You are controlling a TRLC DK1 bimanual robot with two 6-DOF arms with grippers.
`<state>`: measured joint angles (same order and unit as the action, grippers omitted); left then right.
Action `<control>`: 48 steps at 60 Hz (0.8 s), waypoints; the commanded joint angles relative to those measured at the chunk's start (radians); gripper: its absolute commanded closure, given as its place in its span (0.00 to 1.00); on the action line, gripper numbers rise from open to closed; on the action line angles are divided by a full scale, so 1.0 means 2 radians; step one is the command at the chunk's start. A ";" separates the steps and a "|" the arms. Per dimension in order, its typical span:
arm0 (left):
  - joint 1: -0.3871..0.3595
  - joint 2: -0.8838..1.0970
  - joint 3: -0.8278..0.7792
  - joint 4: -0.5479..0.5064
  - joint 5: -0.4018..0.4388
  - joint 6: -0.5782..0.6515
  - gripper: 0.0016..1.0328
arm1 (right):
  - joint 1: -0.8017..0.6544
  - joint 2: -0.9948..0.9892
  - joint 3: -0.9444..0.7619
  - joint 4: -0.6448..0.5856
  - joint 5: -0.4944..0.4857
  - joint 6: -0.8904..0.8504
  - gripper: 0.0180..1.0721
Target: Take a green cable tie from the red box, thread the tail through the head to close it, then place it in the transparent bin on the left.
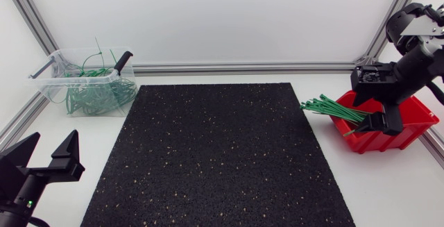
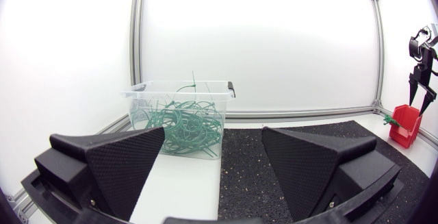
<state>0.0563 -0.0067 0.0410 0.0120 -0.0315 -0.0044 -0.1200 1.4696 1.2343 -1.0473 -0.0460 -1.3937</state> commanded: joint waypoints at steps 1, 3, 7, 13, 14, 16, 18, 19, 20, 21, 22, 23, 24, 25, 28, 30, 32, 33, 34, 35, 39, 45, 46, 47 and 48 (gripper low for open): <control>0.002 -0.004 -0.021 -0.004 0.000 -0.010 0.04 | -0.001 0.005 -0.029 0.007 0.008 -0.051 0.21; 0.001 -0.004 -0.021 -0.004 0.000 -0.010 0.04 | 0.000 0.006 -0.035 0.008 0.008 -0.062 0.24; 0.000 -0.004 -0.021 -0.004 0.000 -0.010 0.04 | 0.000 0.014 -0.048 0.024 0.017 -0.077 0.25; -0.001 -0.004 -0.021 -0.004 0.000 -0.010 0.04 | -0.002 0.025 -0.058 0.027 0.023 -0.093 0.28; 0.000 -0.004 -0.021 -0.004 0.000 -0.010 0.04 | -0.002 0.026 -0.060 0.028 0.023 -0.095 0.28; 0.000 -0.004 -0.021 -0.004 0.000 -0.010 0.04 | -0.004 0.030 -0.068 0.040 0.031 -0.099 0.31; -0.001 -0.004 -0.021 -0.004 0.000 -0.010 0.04 | -0.004 0.035 -0.078 0.058 0.039 -0.102 0.36; -0.001 -0.004 -0.021 -0.004 0.000 -0.010 0.04 | -0.004 0.038 -0.081 0.064 0.043 -0.105 0.38; -0.001 -0.004 -0.021 -0.004 0.000 -0.010 0.04 | -0.004 0.040 -0.086 0.071 0.047 -0.106 0.41; -0.001 -0.004 -0.021 -0.004 0.000 -0.010 0.04 | -0.005 0.043 -0.089 0.078 0.050 -0.107 0.43; -0.001 -0.004 -0.021 -0.004 0.000 -0.010 0.04 | -0.006 0.044 -0.089 0.081 0.051 -0.107 0.44; -0.001 -0.004 -0.021 -0.004 0.000 -0.010 0.04 | -0.006 0.047 -0.090 0.083 0.051 -0.107 0.45; -0.001 -0.004 -0.021 -0.004 0.000 -0.010 0.04 | -0.007 0.050 -0.091 0.088 0.054 -0.107 0.46; -0.001 -0.004 -0.021 -0.004 0.000 -0.010 0.04 | -0.007 0.053 -0.093 0.096 0.057 -0.107 0.48; -0.002 -0.004 -0.021 -0.004 0.000 -0.010 0.04 | -0.008 0.057 -0.094 0.108 0.061 -0.108 0.52; -0.002 -0.004 -0.021 -0.004 0.000 -0.010 0.04 | -0.008 0.058 -0.093 0.109 0.061 -0.112 0.53; -0.002 -0.004 -0.021 -0.004 0.000 -0.010 0.04 | -0.008 0.057 -0.094 0.111 0.061 -0.114 0.54; -0.002 -0.004 -0.021 -0.004 0.000 -0.010 0.04 | -0.008 0.057 -0.094 0.112 0.060 -0.115 0.56; -0.002 -0.004 -0.021 -0.004 0.000 -0.010 0.04 | -0.008 0.057 -0.094 0.113 0.060 -0.116 0.60; -0.002 -0.004 -0.021 -0.004 0.000 -0.010 0.04 | -0.008 0.058 -0.094 0.113 0.060 -0.117 0.62; -0.002 -0.004 -0.021 -0.004 0.000 -0.010 0.04 | -0.008 0.058 -0.095 0.113 0.058 -0.121 0.72; -0.003 -0.004 -0.021 -0.004 0.000 -0.010 0.04 | -0.006 0.060 -0.094 0.114 0.056 -0.121 0.74; -0.002 -0.004 -0.021 -0.004 0.000 -0.010 0.04 | -0.006 0.061 -0.095 0.113 0.057 -0.122 0.75; -0.002 -0.004 -0.021 -0.004 0.000 -0.010 0.04 | -0.006 0.061 -0.095 0.114 0.057 -0.122 0.75; -0.002 -0.004 -0.021 -0.004 0.000 -0.010 0.04 | -0.005 0.061 -0.095 0.114 0.057 -0.122 0.75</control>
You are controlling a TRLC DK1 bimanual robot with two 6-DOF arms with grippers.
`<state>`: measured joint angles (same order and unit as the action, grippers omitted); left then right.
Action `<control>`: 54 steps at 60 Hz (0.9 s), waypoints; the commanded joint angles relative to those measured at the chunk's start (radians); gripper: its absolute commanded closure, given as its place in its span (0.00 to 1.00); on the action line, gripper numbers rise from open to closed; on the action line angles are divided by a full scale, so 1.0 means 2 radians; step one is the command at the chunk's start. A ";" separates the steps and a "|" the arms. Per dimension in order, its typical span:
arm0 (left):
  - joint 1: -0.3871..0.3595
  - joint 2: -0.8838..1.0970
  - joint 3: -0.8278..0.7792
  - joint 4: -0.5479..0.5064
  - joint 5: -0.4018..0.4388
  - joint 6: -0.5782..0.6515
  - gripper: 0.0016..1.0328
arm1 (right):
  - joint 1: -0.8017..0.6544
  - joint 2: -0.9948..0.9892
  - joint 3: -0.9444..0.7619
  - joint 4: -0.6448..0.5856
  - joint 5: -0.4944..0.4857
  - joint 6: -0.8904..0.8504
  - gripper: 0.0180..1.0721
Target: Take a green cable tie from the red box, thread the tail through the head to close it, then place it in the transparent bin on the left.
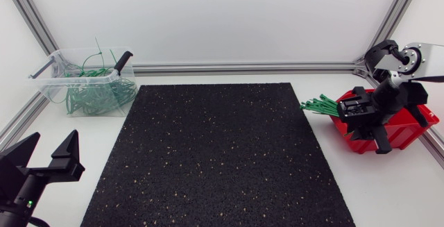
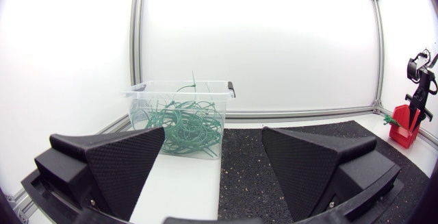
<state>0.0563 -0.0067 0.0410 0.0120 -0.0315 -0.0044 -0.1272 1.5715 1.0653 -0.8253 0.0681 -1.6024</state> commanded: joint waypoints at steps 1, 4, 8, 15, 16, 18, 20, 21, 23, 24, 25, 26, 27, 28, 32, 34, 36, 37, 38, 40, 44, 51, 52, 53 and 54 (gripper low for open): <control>-0.002 -0.004 -0.021 -0.004 0.000 -0.010 0.04 | -0.002 0.010 -0.011 0.004 0.000 -0.018 0.75; -0.003 -0.004 -0.021 -0.004 0.000 -0.010 0.04 | -0.002 0.010 -0.010 0.008 -0.003 -0.019 0.77; -0.003 -0.004 -0.021 -0.004 0.000 -0.010 0.04 | -0.002 0.010 -0.010 0.010 -0.003 -0.019 0.77; -0.003 -0.004 -0.021 -0.004 0.000 -0.010 0.04 | -0.002 0.013 -0.011 0.021 -0.006 -0.020 0.79; -0.003 -0.004 -0.021 -0.004 0.000 -0.010 0.04 | -0.002 0.013 -0.011 0.022 -0.006 -0.020 0.80; -0.003 -0.004 -0.021 -0.004 0.000 -0.010 0.04 | -0.002 0.015 -0.012 0.026 -0.006 -0.019 0.82; -0.003 -0.004 -0.021 -0.004 0.000 -0.010 0.04 | -0.002 0.016 -0.015 0.038 -0.007 -0.019 0.84; -0.004 -0.004 -0.021 -0.004 0.000 -0.010 0.04 | -0.002 0.016 -0.017 0.043 -0.006 -0.019 0.84; -0.004 -0.004 -0.021 -0.004 0.000 -0.010 0.04 | -0.002 0.016 -0.019 0.044 -0.006 -0.019 0.85; -0.004 -0.004 -0.021 -0.004 0.000 -0.010 0.04 | -0.002 0.016 -0.020 0.044 -0.006 -0.019 0.85; -0.004 -0.004 -0.021 -0.004 0.000 -0.010 0.04 | -0.002 0.017 -0.020 0.044 -0.005 -0.020 0.85; -0.004 -0.004 -0.021 -0.004 0.000 -0.010 0.04 | -0.002 0.017 -0.020 0.044 -0.004 -0.020 0.86; -0.004 -0.004 -0.021 -0.004 0.000 -0.010 0.04 | -0.002 0.018 -0.020 0.044 -0.003 -0.020 0.86; -0.004 -0.004 -0.021 -0.004 0.000 -0.010 0.04 | -0.002 0.019 -0.020 0.044 -0.003 -0.020 0.86; -0.004 -0.004 -0.021 -0.004 0.000 -0.010 0.04 | -0.002 0.020 -0.018 0.043 -0.003 -0.020 0.90; -0.004 -0.004 -0.021 -0.004 0.000 -0.010 0.04 | -0.002 0.020 -0.016 0.039 -0.005 -0.021 0.94; -0.004 -0.004 -0.021 -0.004 0.000 -0.010 0.04 | -0.002 0.019 -0.016 0.039 -0.006 -0.019 0.94; -0.004 -0.004 -0.021 -0.004 0.000 -0.010 0.04 | -0.002 0.018 -0.016 0.040 -0.006 -0.019 0.94; -0.004 -0.004 -0.021 -0.004 0.000 -0.010 0.04 | -0.002 0.017 -0.016 0.041 -0.006 -0.019 0.94; -0.004 -0.004 -0.021 -0.004 0.000 -0.010 0.04 | -0.001 0.017 -0.014 0.041 -0.006 -0.016 0.94; -0.004 -0.004 -0.021 -0.004 0.000 -0.010 0.04 | 0.000 0.015 -0.014 0.042 -0.007 -0.016 0.94; -0.002 -0.004 -0.021 -0.005 0.000 -0.010 0.04 | 0.001 0.002 -0.009 0.039 -0.019 -0.015 0.94; -0.002 -0.004 -0.021 -0.004 0.000 -0.010 0.04 | 0.002 0.000 -0.008 0.038 -0.020 -0.015 0.94; -0.002 -0.004 -0.021 -0.004 0.000 -0.010 0.04 | 0.002 -0.003 -0.007 0.038 -0.021 -0.014 0.94; -0.002 -0.004 -0.021 -0.004 0.000 -0.010 0.04 | 0.003 -0.006 -0.005 0.036 -0.024 -0.013 0.94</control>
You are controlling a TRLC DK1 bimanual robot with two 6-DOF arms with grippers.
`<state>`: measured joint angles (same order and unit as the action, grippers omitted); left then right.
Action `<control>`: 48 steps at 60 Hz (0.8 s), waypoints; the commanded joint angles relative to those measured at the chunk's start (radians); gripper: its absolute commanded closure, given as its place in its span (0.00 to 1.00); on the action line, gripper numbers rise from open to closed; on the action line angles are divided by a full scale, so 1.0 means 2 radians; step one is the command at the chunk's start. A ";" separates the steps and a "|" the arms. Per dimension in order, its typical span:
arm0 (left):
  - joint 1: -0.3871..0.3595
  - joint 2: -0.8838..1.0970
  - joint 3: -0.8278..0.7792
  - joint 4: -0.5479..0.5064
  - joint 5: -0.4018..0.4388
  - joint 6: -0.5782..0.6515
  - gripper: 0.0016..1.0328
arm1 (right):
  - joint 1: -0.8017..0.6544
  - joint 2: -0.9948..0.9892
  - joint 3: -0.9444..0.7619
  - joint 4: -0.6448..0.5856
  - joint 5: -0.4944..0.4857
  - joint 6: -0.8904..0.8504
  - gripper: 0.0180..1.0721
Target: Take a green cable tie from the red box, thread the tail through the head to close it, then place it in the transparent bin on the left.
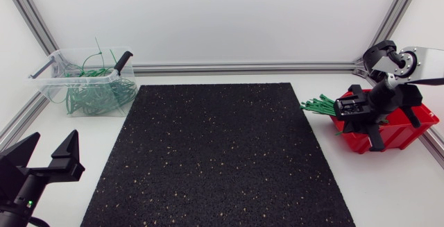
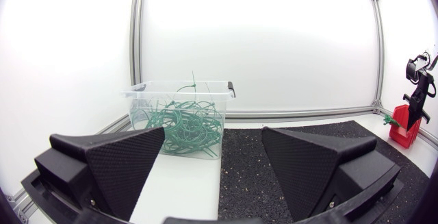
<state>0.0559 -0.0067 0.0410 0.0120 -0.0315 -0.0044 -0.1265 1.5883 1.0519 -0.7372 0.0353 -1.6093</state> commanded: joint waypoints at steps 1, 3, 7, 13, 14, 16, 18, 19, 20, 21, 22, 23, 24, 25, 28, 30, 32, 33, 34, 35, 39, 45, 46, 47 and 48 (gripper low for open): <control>-0.002 -0.004 -0.021 -0.004 0.000 -0.010 0.04 | 0.003 -0.017 0.002 -0.010 -0.008 -0.008 0.94; -0.003 -0.004 -0.021 -0.004 0.000 -0.010 0.04 | 0.005 -0.026 0.009 -0.019 -0.015 -0.005 0.94; -0.002 -0.004 -0.021 -0.004 0.000 -0.010 0.04 | 0.006 -0.039 0.023 -0.036 -0.029 0.000 0.94; -0.003 -0.004 -0.021 -0.005 0.000 -0.010 0.04 | 0.010 -0.062 0.037 -0.052 -0.041 0.008 0.94; -0.003 -0.004 -0.021 -0.005 0.000 -0.010 0.04 | 0.012 -0.067 0.041 -0.057 -0.044 0.010 0.94; -0.003 -0.004 -0.021 -0.005 0.000 -0.010 0.04 | 0.016 -0.077 0.048 -0.066 -0.049 0.015 0.94; -0.003 -0.004 -0.021 -0.005 0.000 -0.010 0.04 | 0.021 -0.088 0.055 -0.077 -0.054 0.019 0.94; -0.003 -0.004 -0.021 -0.005 0.000 -0.010 0.04 | 0.022 -0.092 0.057 -0.082 -0.056 0.020 0.94; -0.003 -0.004 -0.021 -0.006 0.000 -0.010 0.04 | 0.024 -0.096 0.059 -0.086 -0.058 0.021 0.94; -0.003 -0.004 -0.021 -0.006 0.000 -0.010 0.04 | 0.026 -0.103 0.062 -0.091 -0.062 0.022 0.94; -0.003 -0.004 -0.021 -0.006 0.000 -0.010 0.04 | 0.028 -0.106 0.062 -0.094 -0.064 0.022 0.94; -0.003 -0.004 -0.021 -0.006 0.000 -0.010 0.04 | 0.029 -0.107 0.062 -0.095 -0.064 0.022 0.94; -0.003 -0.004 -0.021 -0.006 0.000 -0.010 0.04 | 0.030 -0.107 0.062 -0.098 -0.064 0.022 0.94; -0.003 -0.004 -0.021 -0.006 0.000 -0.010 0.04 | 0.030 -0.107 0.061 -0.098 -0.064 0.022 0.94; -0.001 -0.004 -0.021 -0.007 0.000 -0.010 0.04 | 0.030 -0.096 0.052 -0.098 -0.052 0.020 0.94; 0.000 -0.004 -0.021 -0.007 0.000 -0.010 0.04 | 0.029 -0.087 0.046 -0.098 -0.042 0.018 0.92; 0.000 -0.004 -0.021 -0.007 0.000 -0.010 0.04 | 0.026 -0.082 0.042 -0.098 -0.041 0.018 0.83; 0.000 -0.004 -0.021 -0.008 0.000 -0.010 0.04 | 0.025 -0.082 0.042 -0.098 -0.041 0.017 0.76; 0.000 -0.004 -0.021 -0.008 0.000 -0.010 0.04 | 0.023 -0.080 0.039 -0.098 -0.040 0.016 0.66; 0.000 -0.004 -0.021 -0.008 0.000 -0.010 0.04 | 0.021 -0.079 0.038 -0.097 -0.040 0.015 0.59; -0.001 -0.004 -0.021 -0.008 0.000 -0.010 0.04 | 0.014 -0.076 0.031 -0.092 -0.039 0.012 0.44; -0.002 -0.004 -0.021 -0.008 0.000 -0.010 0.04 | -0.001 -0.064 0.029 -0.079 -0.037 0.000 0.38; -0.002 -0.004 -0.021 -0.008 0.000 -0.010 0.04 | -0.004 -0.061 0.029 -0.079 -0.036 -0.002 0.37; -0.002 -0.004 -0.021 -0.008 0.000 -0.010 0.04 | -0.007 -0.058 0.030 -0.079 -0.036 -0.006 0.36; -0.002 -0.004 -0.021 -0.008 0.000 -0.010 0.04 | -0.010 -0.056 0.031 -0.078 -0.035 -0.008 0.36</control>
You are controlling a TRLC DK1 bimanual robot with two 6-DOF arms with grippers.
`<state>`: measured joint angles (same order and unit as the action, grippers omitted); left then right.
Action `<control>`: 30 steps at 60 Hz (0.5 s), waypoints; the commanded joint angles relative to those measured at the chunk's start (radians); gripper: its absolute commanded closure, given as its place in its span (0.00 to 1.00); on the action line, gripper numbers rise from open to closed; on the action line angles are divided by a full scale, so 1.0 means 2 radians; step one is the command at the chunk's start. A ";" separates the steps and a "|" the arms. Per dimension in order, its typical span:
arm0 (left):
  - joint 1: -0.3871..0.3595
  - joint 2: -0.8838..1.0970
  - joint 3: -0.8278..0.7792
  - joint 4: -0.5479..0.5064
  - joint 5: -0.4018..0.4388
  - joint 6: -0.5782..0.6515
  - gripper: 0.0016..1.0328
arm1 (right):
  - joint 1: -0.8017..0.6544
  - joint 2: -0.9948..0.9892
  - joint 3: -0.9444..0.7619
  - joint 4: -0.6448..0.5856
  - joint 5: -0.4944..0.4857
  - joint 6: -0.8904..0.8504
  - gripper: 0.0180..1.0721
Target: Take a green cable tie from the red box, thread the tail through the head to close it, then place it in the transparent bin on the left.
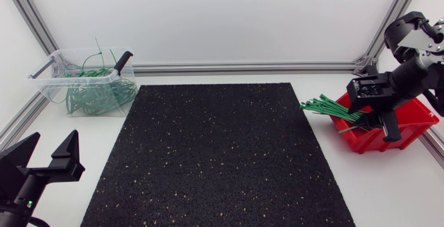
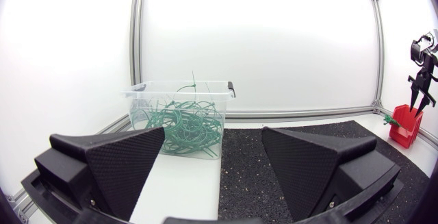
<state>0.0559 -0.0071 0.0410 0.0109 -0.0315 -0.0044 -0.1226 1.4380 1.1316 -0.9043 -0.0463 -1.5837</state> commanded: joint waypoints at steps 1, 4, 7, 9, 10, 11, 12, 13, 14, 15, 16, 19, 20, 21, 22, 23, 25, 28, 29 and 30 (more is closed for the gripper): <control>-0.002 -0.003 -0.021 -0.008 0.000 -0.010 0.04 | -0.015 0.023 -0.007 0.008 0.006 -0.023 0.36; -0.002 -0.003 -0.021 -0.008 0.000 -0.010 0.04 | -0.019 0.029 -0.007 0.008 0.006 -0.028 0.35; -0.002 -0.003 -0.021 -0.008 0.000 -0.010 0.04 | -0.026 0.042 -0.003 0.009 0.006 -0.035 0.35; -0.002 -0.003 -0.021 -0.008 0.000 -0.010 0.04 | -0.028 0.046 -0.003 0.011 0.006 -0.036 0.35; -0.002 -0.003 -0.021 -0.008 0.000 -0.010 0.04 | -0.028 0.049 -0.004 0.012 0.006 -0.037 0.35; -0.002 -0.003 -0.021 -0.008 0.000 -0.010 0.04 | -0.028 0.052 -0.004 0.013 0.006 -0.037 0.35; -0.001 -0.003 -0.021 -0.008 0.000 -0.010 0.04 | -0.028 0.054 -0.006 0.015 0.006 -0.037 0.35; -0.002 -0.003 -0.021 -0.008 0.000 -0.010 0.04 | -0.028 0.056 -0.007 0.016 0.006 -0.037 0.35; -0.002 -0.003 -0.021 -0.008 0.000 -0.010 0.04 | -0.027 0.058 -0.007 0.018 0.006 -0.037 0.35; -0.002 -0.003 -0.021 -0.008 0.000 -0.010 0.04 | -0.027 0.060 -0.009 0.022 0.006 -0.036 0.35; -0.002 -0.003 -0.021 -0.008 0.000 -0.010 0.04 | -0.027 0.061 -0.011 0.024 0.006 -0.037 0.35; -0.002 -0.003 -0.021 -0.008 0.000 -0.010 0.04 | -0.025 0.066 -0.014 0.030 0.006 -0.037 0.35; -0.002 -0.003 -0.021 -0.008 0.000 -0.010 0.04 | -0.025 0.069 -0.016 0.033 0.006 -0.037 0.35; -0.002 -0.003 -0.021 -0.008 0.000 -0.010 0.04 | -0.025 0.071 -0.017 0.036 0.006 -0.036 0.35; -0.002 -0.003 -0.021 -0.008 0.000 -0.010 0.04 | -0.025 0.073 -0.017 0.038 0.006 -0.036 0.35; -0.002 -0.003 -0.021 -0.008 0.000 -0.010 0.04 | -0.025 0.076 -0.019 0.041 0.006 -0.036 0.35; -0.002 -0.003 -0.021 -0.007 0.000 -0.010 0.04 | -0.025 0.081 -0.022 0.050 0.006 -0.037 0.35; -0.002 -0.003 -0.021 -0.008 0.000 -0.010 0.04 | -0.026 0.089 -0.024 0.057 0.006 -0.037 0.35; -0.003 -0.003 -0.021 -0.007 0.000 -0.010 0.04 | -0.026 0.092 -0.024 0.059 0.006 -0.037 0.35; -0.003 -0.003 -0.021 -0.008 0.000 -0.009 0.04 | -0.026 0.093 -0.024 0.060 0.006 -0.037 0.35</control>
<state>0.0559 -0.0067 0.0410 0.0109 -0.0315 -0.0044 -0.1722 1.5848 1.1133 -0.7956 -0.0368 -1.6279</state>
